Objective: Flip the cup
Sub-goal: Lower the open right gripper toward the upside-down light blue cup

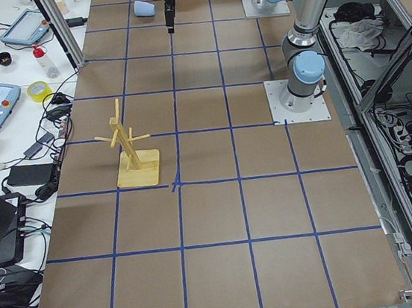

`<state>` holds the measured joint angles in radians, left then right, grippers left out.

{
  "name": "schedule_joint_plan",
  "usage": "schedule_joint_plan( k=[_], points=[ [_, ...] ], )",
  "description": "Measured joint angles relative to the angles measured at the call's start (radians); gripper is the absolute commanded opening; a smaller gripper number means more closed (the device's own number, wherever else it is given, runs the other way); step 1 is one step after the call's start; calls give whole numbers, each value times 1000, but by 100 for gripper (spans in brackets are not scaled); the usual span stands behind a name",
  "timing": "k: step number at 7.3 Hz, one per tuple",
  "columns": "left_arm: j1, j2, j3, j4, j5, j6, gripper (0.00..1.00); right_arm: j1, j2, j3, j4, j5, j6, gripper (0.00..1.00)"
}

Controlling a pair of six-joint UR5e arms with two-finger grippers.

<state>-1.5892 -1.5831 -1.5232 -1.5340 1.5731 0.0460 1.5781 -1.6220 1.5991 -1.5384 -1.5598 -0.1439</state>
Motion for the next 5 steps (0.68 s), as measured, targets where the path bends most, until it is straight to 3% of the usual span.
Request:
schedule_joint_plan(
  k=[5],
  points=[
    [0,0,-1,0,-1,0,100,-9,19,-3,-42,0,5,100]
  ],
)
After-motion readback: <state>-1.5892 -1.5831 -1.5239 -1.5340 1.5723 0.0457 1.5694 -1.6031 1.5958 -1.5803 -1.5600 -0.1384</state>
